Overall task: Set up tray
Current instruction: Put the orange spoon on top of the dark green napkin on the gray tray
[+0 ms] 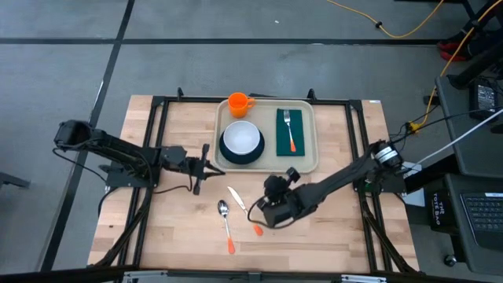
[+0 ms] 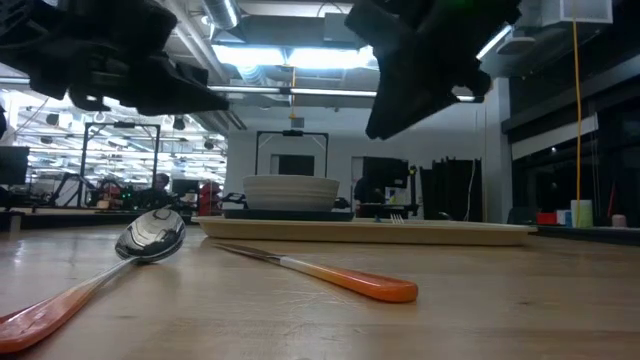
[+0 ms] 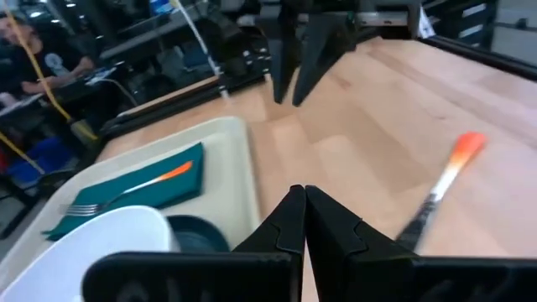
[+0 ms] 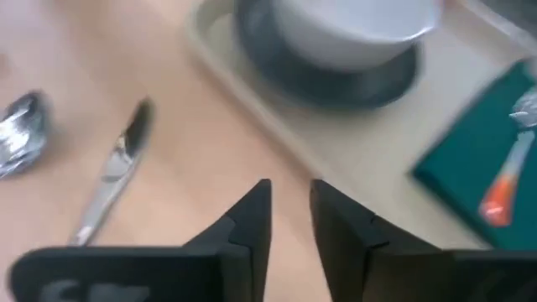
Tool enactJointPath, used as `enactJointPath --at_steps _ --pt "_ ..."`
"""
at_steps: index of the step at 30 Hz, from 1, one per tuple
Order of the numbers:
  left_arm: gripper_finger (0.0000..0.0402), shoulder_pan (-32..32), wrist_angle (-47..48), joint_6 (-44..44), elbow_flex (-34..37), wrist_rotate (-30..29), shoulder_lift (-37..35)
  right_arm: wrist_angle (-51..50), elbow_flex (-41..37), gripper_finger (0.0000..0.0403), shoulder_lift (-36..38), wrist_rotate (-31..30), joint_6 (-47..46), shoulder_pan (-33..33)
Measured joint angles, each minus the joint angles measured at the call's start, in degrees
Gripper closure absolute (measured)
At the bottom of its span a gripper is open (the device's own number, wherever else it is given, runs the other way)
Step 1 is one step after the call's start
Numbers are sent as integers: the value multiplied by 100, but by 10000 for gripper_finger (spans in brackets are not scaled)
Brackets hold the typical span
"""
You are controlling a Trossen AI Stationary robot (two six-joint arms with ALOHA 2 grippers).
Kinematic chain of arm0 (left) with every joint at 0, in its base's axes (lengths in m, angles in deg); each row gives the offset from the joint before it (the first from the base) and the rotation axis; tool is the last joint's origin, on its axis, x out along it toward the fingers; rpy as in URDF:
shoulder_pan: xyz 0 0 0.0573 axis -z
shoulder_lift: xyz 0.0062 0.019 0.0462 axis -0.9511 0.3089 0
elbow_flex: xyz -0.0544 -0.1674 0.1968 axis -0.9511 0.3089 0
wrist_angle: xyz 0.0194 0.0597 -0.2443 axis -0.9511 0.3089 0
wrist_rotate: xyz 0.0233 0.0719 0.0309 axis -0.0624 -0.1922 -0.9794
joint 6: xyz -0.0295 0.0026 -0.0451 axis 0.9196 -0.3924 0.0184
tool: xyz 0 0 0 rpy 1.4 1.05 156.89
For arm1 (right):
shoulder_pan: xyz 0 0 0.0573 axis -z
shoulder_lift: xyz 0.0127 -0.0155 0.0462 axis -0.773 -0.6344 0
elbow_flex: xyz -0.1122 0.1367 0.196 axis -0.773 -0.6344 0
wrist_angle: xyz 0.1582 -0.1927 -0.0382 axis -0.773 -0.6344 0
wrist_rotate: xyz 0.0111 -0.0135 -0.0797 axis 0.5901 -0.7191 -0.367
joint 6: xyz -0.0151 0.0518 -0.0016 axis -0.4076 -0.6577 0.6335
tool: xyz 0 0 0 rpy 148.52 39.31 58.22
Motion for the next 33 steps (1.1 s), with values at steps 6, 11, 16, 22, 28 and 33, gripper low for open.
enactJointPath --at_steps 6,11,16,22,28,33 --pt "398 407 170 82 0 -182 0 218 -7 390 -111 96 307 -121" --pt "398 580 239 239 1 -184 0 1109 -546 392 -6 293 843 -118" --pt "398 621 306 285 0 -186 0 2502 -1566 396 437 674 1232 -54" --pt "398 616 351 387 0 -199 0 4018 -2602 397 1262 714 2129 -44" --pt "398 617 363 445 0 -138 0 5124 -3261 394 1692 687 2941 6" --pt "399 627 461 511 -2 0 -2 5633 -3471 389 1642 700 3353 70"
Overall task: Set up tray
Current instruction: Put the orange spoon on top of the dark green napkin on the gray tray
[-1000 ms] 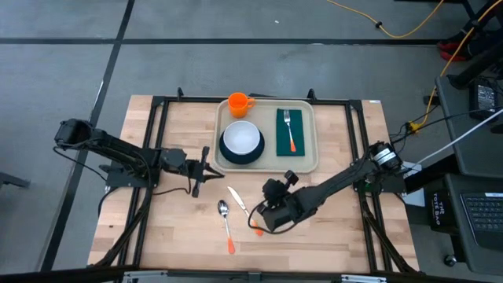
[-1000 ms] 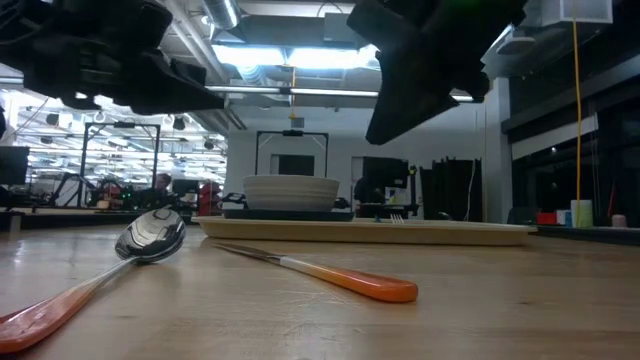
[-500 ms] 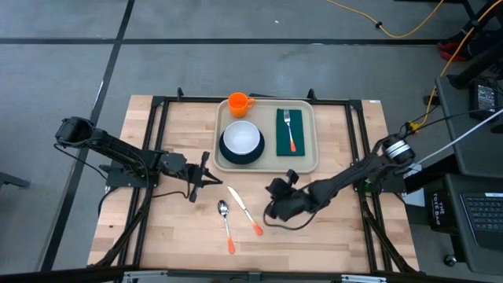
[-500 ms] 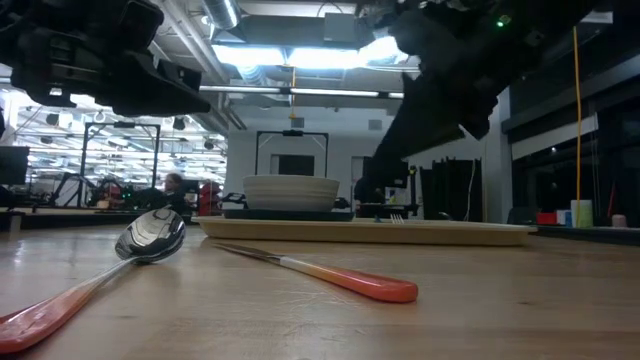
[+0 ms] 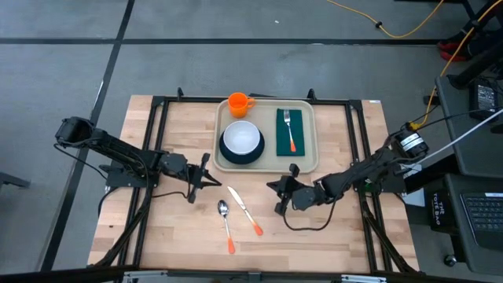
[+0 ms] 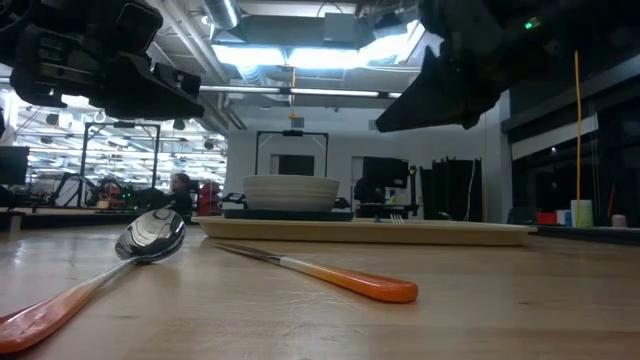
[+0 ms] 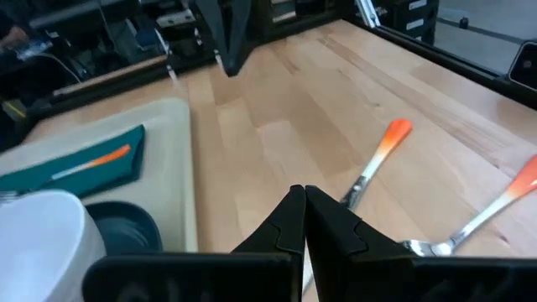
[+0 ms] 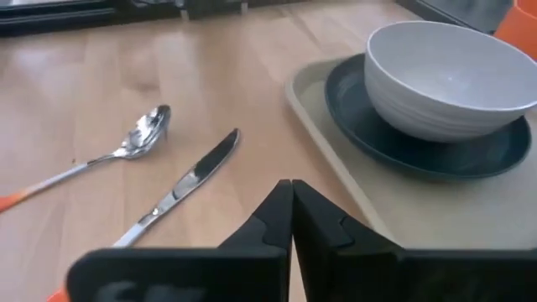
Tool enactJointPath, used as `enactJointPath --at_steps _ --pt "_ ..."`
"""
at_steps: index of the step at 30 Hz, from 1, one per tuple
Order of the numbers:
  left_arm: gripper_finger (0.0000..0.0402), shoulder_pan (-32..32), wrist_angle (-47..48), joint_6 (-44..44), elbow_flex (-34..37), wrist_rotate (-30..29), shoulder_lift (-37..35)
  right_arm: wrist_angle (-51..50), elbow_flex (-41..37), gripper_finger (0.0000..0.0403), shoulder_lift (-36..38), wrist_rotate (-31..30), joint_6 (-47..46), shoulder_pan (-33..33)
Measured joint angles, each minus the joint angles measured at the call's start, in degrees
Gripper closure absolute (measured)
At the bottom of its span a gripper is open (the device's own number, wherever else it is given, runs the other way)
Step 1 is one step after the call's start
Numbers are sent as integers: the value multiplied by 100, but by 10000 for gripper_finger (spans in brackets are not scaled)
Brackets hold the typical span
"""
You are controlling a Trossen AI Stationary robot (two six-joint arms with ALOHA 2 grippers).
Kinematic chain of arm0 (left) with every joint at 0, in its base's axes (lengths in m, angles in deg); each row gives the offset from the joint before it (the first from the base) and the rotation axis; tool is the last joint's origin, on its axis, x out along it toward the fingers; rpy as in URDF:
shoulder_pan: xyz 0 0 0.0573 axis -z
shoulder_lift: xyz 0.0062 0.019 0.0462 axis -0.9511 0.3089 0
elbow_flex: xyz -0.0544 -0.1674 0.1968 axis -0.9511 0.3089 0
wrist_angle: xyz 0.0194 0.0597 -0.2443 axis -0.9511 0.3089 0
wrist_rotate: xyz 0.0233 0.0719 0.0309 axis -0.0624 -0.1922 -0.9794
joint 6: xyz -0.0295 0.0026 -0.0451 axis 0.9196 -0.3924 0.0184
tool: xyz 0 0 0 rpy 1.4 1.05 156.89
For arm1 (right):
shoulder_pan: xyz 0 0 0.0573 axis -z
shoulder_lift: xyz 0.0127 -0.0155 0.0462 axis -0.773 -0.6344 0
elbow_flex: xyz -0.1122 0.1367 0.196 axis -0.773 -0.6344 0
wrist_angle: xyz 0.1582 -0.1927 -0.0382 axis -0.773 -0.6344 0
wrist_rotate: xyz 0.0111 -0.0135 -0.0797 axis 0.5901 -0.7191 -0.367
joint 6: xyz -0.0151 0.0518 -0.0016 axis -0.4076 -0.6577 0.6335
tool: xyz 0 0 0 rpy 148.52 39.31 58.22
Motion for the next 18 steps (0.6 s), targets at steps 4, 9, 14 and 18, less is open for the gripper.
enactJointPath --at_steps 4,9,14,18 --pt "400 0 51 176 0 24 0 17 7 389 -19 -4 -63 82" --pt "400 59 793 287 -280 -9 0 111 9 388 -2 -2 -68 211" --pt "399 380 2334 460 -944 -223 0 141 9 387 -2 -2 -84 331" --pt "400 689 3163 973 -1290 -450 0 131 9 387 -2 -2 -64 389"
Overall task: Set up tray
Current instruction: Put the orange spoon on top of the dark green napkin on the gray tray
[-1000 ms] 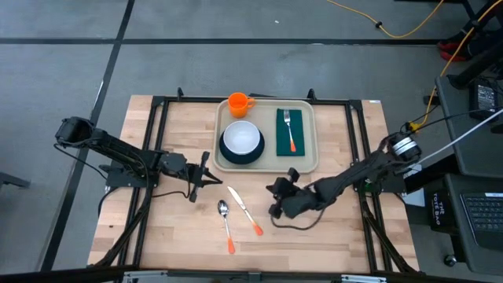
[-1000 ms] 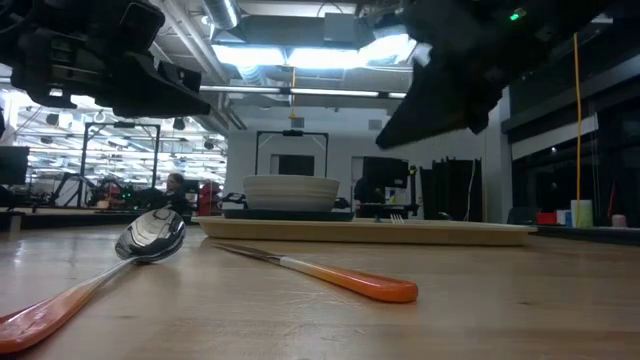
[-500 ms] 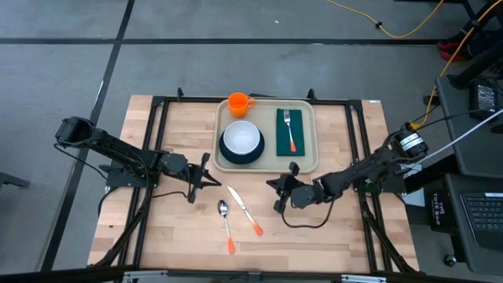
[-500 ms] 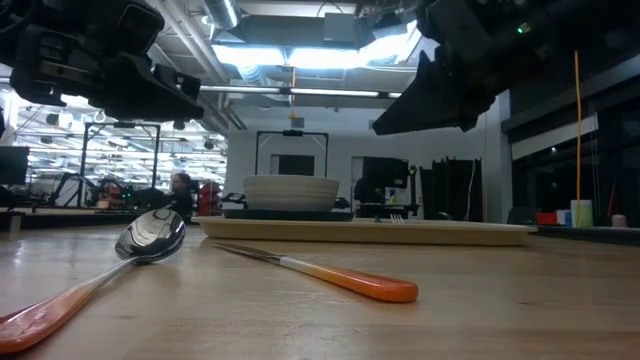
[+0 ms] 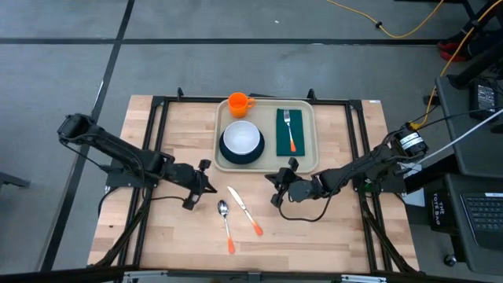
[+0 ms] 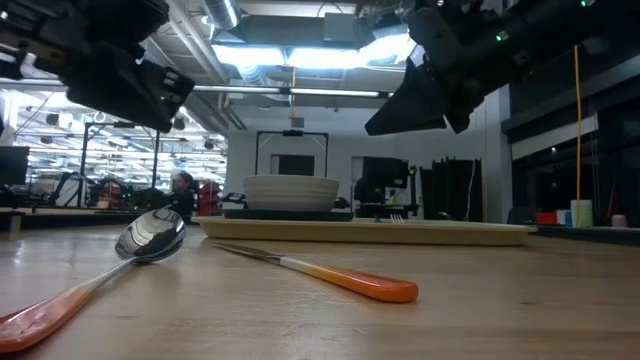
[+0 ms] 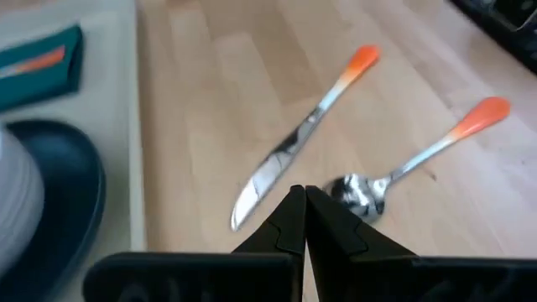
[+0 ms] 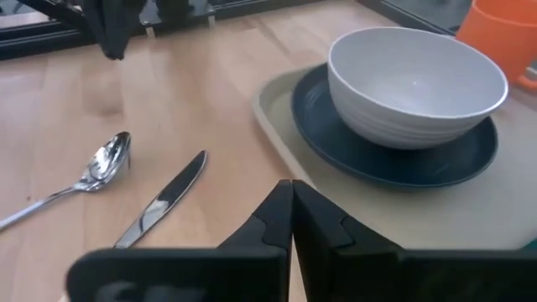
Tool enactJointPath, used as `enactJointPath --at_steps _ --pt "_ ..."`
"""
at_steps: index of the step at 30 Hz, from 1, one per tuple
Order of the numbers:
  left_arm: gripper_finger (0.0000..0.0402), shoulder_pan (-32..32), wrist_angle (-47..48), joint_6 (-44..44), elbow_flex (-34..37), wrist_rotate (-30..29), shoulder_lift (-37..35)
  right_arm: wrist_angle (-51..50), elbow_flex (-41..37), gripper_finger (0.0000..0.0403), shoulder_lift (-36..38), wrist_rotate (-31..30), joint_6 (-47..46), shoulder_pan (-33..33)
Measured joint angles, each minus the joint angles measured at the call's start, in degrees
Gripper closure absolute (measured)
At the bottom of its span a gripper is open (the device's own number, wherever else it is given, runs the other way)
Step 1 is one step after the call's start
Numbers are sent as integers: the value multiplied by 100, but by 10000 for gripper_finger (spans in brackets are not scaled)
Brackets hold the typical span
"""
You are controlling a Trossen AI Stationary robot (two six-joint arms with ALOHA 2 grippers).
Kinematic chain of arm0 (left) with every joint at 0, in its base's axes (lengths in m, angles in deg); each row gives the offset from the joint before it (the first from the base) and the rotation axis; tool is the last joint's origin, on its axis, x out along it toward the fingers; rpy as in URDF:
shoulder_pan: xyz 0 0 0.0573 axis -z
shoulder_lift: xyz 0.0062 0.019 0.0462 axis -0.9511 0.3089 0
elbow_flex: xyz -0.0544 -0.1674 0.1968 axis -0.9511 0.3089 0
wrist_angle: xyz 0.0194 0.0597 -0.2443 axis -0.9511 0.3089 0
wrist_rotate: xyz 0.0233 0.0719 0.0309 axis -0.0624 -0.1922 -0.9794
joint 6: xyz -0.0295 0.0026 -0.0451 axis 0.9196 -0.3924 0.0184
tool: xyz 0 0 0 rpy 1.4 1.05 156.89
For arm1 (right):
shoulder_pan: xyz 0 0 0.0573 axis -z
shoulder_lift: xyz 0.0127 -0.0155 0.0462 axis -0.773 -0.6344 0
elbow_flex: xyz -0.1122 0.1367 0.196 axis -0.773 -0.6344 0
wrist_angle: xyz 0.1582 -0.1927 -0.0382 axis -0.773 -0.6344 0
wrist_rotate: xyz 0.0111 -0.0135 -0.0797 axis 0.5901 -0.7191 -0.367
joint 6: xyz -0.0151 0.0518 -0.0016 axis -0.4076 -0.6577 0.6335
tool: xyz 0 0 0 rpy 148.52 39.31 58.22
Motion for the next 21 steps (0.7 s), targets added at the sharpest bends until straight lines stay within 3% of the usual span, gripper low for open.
enactJointPath --at_steps 8,12,21 --pt "400 766 1800 1424 -777 -928 0 -5 0 387 0 0 304 15" --pt "400 1152 1922 1629 -967 -1326 2 -17 0 387 0 0 317 15" --pt "398 1302 1946 1583 -972 -1379 130 -22 0 387 0 0 589 15"
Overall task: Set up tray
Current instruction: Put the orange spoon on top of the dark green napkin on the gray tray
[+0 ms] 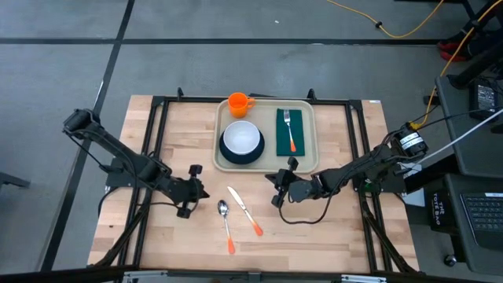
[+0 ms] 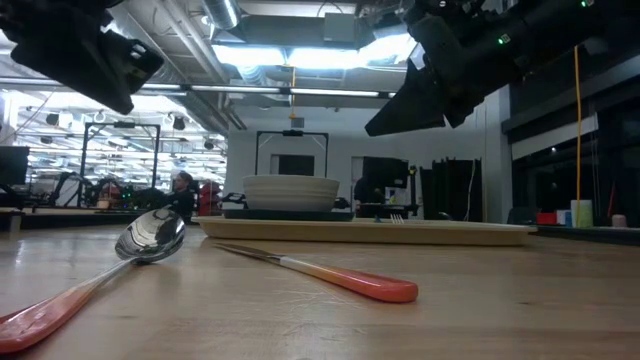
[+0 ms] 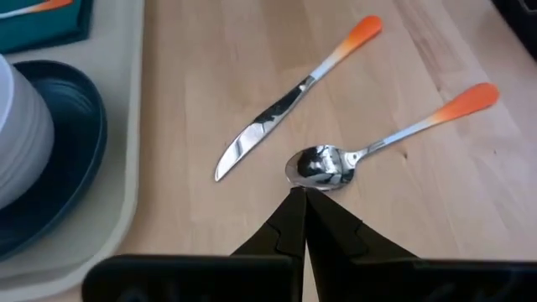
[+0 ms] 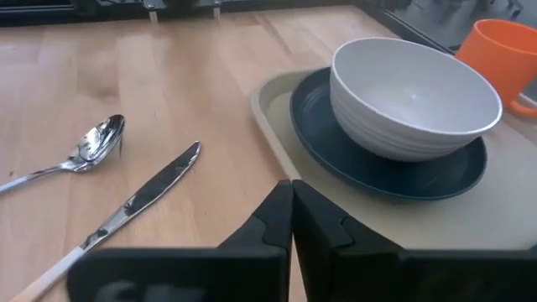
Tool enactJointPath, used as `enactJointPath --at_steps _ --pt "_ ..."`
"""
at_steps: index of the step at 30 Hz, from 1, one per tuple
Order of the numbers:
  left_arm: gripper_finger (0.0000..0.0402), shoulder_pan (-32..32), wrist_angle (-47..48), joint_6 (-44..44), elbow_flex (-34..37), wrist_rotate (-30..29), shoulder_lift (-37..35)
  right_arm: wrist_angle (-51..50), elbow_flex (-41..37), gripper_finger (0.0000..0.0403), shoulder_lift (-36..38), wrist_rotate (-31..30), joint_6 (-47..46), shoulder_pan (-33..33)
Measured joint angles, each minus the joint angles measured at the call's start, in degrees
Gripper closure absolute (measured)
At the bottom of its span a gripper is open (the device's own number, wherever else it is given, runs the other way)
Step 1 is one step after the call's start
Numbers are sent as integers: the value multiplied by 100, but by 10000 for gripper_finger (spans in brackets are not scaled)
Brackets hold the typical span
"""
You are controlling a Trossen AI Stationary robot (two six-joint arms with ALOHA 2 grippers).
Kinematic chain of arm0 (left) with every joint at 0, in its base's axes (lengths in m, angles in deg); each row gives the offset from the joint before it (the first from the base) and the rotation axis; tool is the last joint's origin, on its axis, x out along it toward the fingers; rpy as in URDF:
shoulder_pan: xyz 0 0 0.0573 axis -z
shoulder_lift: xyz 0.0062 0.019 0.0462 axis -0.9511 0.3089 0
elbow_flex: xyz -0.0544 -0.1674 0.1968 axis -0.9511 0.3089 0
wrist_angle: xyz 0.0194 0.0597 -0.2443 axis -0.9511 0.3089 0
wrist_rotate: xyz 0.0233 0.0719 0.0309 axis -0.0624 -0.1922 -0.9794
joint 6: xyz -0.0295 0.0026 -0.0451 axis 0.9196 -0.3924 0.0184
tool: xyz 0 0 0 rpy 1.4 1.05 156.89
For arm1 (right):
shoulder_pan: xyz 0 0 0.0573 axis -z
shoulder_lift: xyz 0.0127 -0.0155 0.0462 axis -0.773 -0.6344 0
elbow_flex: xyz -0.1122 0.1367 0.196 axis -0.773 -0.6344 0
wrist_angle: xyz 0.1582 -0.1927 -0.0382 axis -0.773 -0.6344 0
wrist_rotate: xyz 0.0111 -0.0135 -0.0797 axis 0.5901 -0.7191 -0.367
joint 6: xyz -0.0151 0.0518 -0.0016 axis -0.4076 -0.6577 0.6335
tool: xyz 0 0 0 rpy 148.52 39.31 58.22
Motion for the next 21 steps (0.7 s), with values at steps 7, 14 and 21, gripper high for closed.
enactJointPath --at_steps 7,14,21 --pt "397 -133 -6 396 0 -2 165 0 0 387 0 0 -6 9" --pt "365 -140 -4 862 0 5 317 0 1 387 -2 0 5 9" --pt "303 -142 -58 1025 0 -72 479 0 2 387 -2 48 5 9"
